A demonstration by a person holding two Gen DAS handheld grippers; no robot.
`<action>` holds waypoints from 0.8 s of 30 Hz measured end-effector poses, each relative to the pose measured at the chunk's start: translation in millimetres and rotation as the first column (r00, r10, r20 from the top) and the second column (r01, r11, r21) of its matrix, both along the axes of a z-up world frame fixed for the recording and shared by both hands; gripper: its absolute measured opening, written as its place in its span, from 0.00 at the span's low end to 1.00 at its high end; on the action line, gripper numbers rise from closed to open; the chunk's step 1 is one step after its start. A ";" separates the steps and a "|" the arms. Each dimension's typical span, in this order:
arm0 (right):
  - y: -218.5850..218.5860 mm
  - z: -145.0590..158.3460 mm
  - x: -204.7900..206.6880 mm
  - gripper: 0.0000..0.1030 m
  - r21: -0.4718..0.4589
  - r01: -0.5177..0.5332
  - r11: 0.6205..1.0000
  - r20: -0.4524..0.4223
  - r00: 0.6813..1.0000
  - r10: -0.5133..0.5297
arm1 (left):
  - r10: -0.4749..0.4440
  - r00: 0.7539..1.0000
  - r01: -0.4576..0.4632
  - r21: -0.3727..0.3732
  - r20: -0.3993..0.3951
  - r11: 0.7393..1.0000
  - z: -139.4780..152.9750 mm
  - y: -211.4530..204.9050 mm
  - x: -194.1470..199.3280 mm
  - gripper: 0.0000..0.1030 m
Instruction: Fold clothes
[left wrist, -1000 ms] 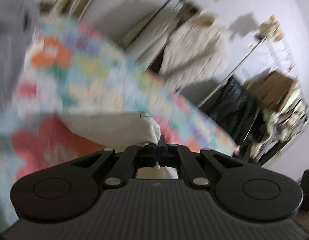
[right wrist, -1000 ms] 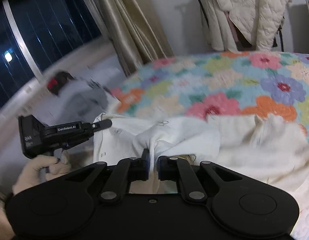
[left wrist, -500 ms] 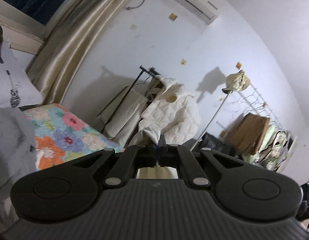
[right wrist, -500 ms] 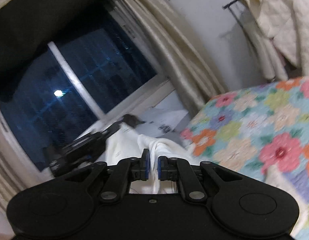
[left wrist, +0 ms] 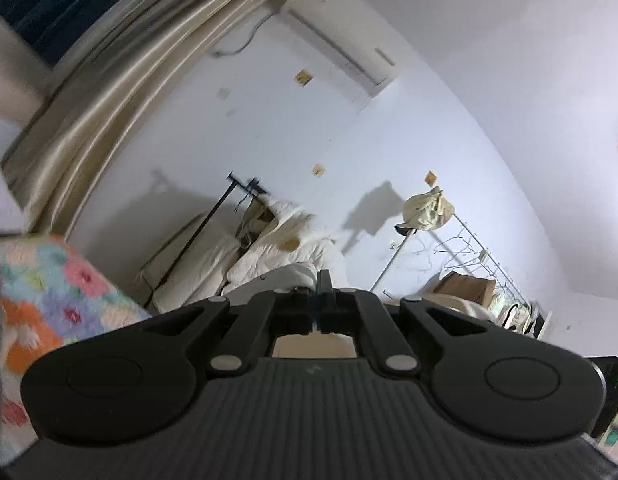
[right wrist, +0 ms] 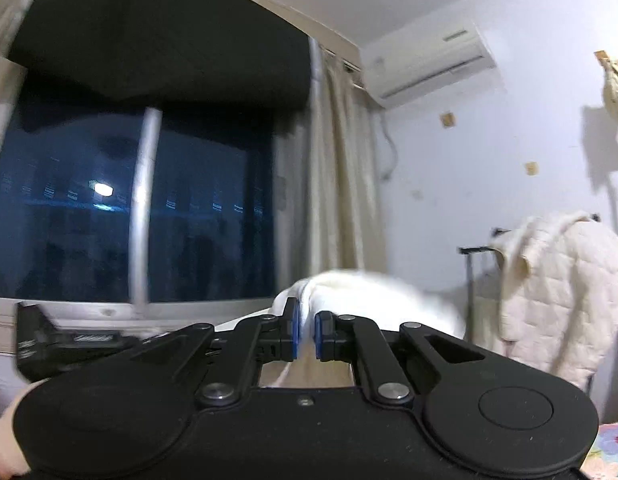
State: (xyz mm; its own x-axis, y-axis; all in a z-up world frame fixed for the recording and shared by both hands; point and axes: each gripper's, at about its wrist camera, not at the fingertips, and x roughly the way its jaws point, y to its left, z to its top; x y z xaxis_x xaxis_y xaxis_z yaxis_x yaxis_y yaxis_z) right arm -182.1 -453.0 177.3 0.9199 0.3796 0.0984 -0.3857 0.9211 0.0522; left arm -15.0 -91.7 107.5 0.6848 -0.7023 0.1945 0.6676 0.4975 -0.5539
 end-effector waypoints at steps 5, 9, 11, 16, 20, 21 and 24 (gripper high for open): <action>-22.8 -136.1 -25.2 0.09 0.157 0.105 0.982 -0.459 0.888 -0.022 | -0.021 0.979 0.053 0.153 -0.204 0.987 -72.1 10.6 -21.4 0.01; -46.4 -255.6 -54.7 0.10 0.196 0.368 0.909 -0.727 0.676 -0.116 | 0.145 0.906 0.077 0.491 -0.398 0.868 -174.0 -23.7 -17.1 0.01; -60.8 -285.5 -69.6 0.10 0.196 0.458 0.867 -0.790 0.597 -0.137 | 0.205 0.874 0.118 0.601 -0.441 0.791 -217.3 -38.4 -14.5 0.01; -77.2 -281.5 -83.2 0.14 0.081 0.533 0.842 -0.808 0.530 -0.258 | 0.233 0.870 0.138 0.667 -0.435 0.732 -238.0 -50.7 -10.2 0.02; -60.1 -265.1 -64.3 0.30 -0.003 0.451 0.892 -0.779 0.559 -0.286 | 0.255 0.871 0.099 0.658 -0.420 0.747 -233.8 -46.3 -11.6 0.02; -55.1 -264.9 -59.6 0.37 -0.004 0.434 0.901 -0.778 0.564 -0.275 | 0.264 0.870 0.093 0.663 -0.418 0.743 -234.5 -45.4 -10.0 0.03; -39.9 -264.4 -45.8 0.53 -0.004 0.381 0.925 -0.777 0.581 -0.243 | 0.281 0.865 0.086 0.674 -0.416 0.734 -232.0 -43.4 -8.5 0.03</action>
